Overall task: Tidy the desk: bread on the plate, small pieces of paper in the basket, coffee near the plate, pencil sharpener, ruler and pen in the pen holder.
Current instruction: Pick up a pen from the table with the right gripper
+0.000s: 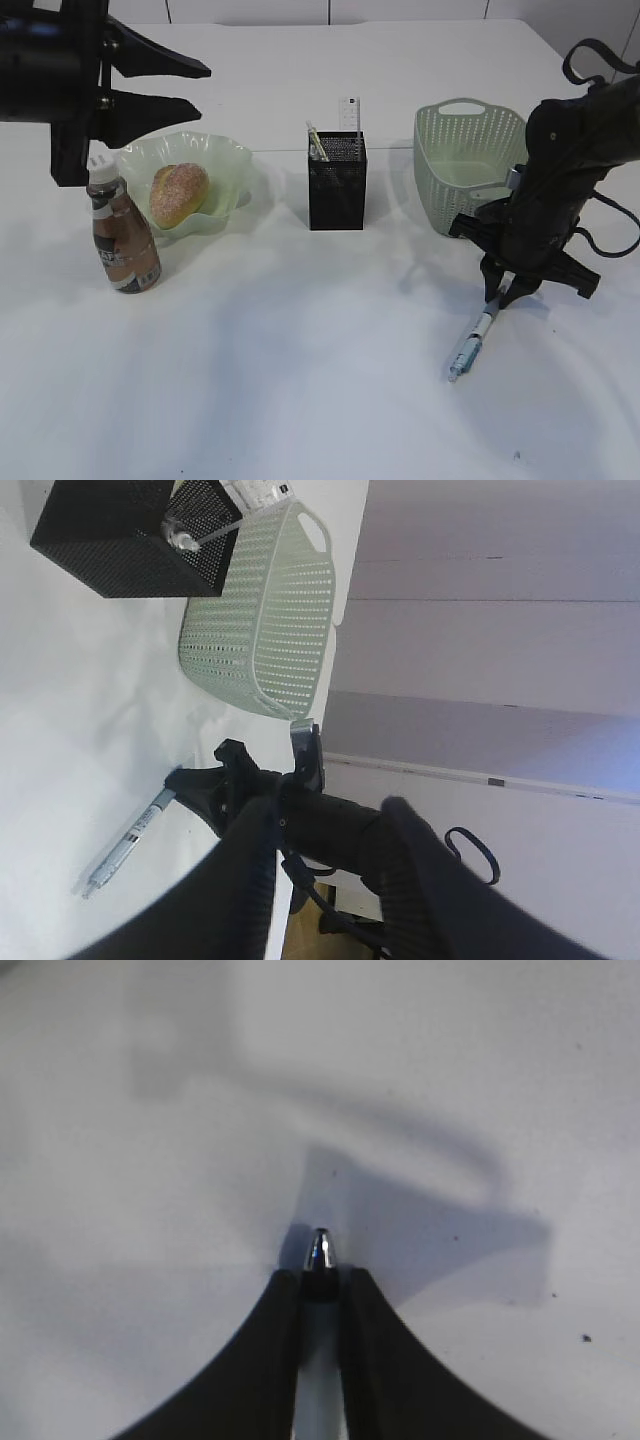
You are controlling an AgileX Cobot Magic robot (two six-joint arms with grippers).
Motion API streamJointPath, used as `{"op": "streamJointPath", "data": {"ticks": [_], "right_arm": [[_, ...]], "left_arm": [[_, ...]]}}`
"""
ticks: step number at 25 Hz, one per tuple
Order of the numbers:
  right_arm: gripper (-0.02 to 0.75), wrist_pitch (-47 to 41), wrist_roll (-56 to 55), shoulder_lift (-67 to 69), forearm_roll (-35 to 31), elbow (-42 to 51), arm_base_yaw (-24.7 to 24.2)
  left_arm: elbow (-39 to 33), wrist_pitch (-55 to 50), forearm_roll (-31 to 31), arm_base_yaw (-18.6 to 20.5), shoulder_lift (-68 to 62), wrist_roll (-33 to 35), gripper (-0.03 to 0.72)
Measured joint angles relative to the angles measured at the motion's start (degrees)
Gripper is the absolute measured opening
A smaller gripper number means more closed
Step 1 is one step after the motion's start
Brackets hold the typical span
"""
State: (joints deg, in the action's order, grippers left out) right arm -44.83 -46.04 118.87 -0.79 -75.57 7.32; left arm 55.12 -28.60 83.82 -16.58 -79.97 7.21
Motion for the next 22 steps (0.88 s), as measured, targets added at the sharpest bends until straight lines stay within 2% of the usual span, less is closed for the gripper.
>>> {"op": "streamJointPath", "data": {"ticks": [16, 22], "right_arm": [[0.101, -1.6, 0.3, 0.0, -0.7, -0.1, 0.0], [0.101, -3.0, 0.3, -0.8, -3.8, -2.0, 0.0]], "left_arm": [[0.0, 1.1, 0.3, 0.0, 0.0, 0.1, 0.239], [0.0, 1.7, 3.4, 0.0, 0.0, 0.1, 0.239]]}}
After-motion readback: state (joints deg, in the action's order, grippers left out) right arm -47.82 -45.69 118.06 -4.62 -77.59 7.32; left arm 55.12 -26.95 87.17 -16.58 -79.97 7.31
